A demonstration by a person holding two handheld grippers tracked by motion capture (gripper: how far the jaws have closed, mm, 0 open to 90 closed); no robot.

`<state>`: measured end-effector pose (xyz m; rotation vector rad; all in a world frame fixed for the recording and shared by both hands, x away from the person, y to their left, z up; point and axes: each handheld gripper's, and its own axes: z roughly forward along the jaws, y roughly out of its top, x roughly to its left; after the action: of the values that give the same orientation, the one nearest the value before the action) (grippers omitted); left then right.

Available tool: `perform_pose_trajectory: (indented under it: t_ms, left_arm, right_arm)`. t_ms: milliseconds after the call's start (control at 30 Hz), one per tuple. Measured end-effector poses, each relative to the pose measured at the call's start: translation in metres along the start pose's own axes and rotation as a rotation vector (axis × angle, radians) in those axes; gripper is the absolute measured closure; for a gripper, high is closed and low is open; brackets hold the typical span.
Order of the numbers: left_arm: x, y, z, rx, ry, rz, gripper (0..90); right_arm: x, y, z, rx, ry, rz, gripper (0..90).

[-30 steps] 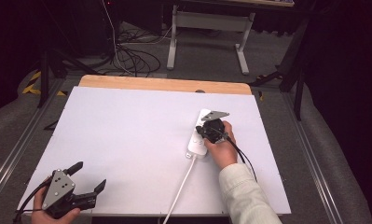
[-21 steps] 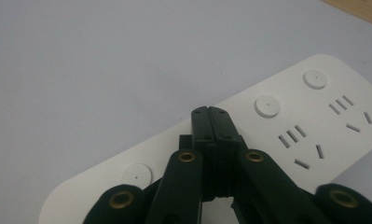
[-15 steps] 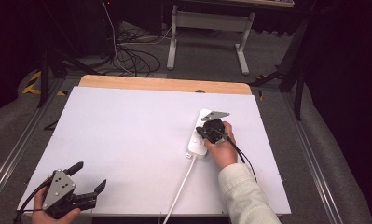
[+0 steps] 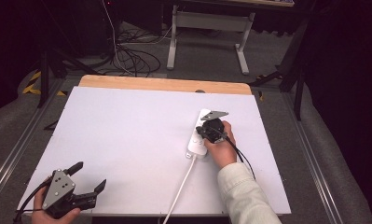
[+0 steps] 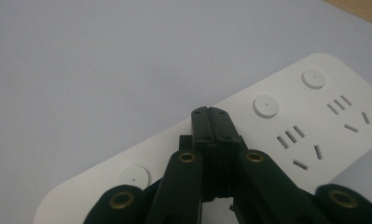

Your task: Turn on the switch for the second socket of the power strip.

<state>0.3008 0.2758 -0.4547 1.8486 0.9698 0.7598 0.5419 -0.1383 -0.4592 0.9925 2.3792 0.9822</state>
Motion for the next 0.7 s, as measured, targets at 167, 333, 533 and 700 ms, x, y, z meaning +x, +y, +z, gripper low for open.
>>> perform_pose_trajectory:
  t_ms: [167,333,533,700]
  left_arm:
    - [0.0,0.0,0.0,-0.003,0.003,-0.011,10.7]
    - [0.0,0.0,0.0,-0.002,0.005,-0.004,10.7]
    - [0.0,0.0,0.0,-0.002,0.006,-0.005,10.7]
    - [0.0,0.0,0.0,-0.002,0.004,-0.013,10.7]
  right_arm:
    - [-0.002,0.0,-0.006,-0.048,0.009,0.022,87.4]
    - [0.003,0.006,-0.02,-0.099,0.023,0.004,85.7]
    - [0.005,0.011,-0.036,-0.135,0.029,0.002,82.0]
    - [0.006,0.014,-0.05,-0.168,0.048,0.005,78.8]
